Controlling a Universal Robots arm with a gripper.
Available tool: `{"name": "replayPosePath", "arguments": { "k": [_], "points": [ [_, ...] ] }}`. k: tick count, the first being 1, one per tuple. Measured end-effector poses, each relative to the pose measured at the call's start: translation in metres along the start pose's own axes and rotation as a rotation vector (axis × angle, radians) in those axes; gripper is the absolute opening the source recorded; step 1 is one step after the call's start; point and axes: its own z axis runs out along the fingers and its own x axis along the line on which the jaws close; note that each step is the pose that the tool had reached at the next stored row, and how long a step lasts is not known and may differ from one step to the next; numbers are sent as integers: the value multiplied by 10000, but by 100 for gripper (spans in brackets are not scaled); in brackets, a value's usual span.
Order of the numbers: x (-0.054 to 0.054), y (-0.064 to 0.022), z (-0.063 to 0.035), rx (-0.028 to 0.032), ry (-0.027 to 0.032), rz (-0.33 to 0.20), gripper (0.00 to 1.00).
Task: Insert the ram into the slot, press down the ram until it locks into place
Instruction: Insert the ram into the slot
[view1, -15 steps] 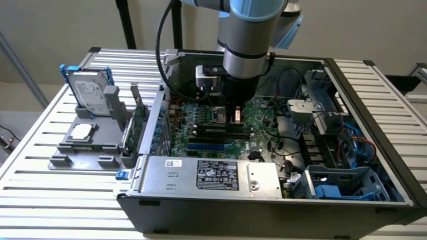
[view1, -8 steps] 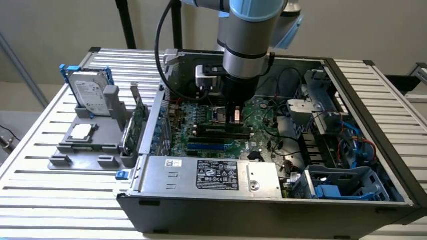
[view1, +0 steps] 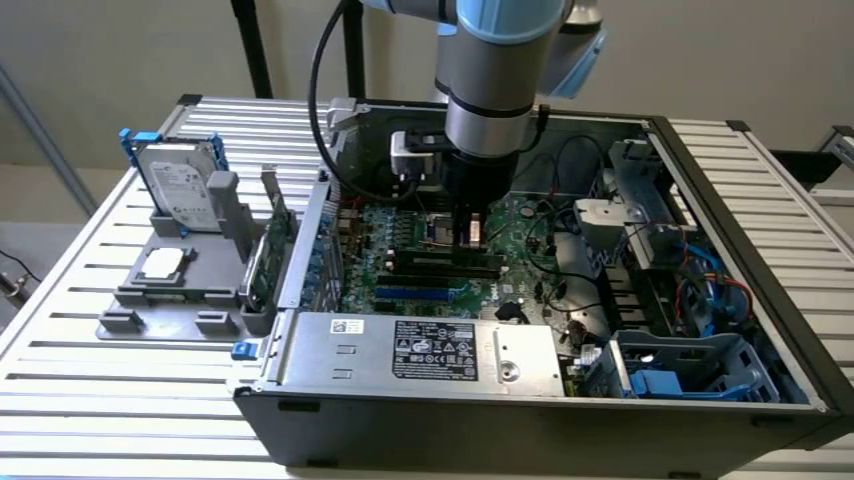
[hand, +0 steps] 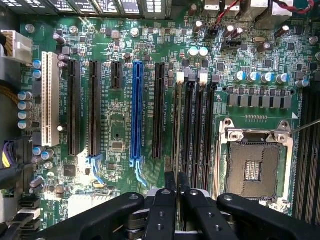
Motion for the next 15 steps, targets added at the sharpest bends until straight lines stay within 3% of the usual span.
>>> {"name": "replayPosePath", "arguments": {
  "k": [15],
  "points": [
    [-14, 25, 11, 76, 4, 4, 13]
  ]
}}
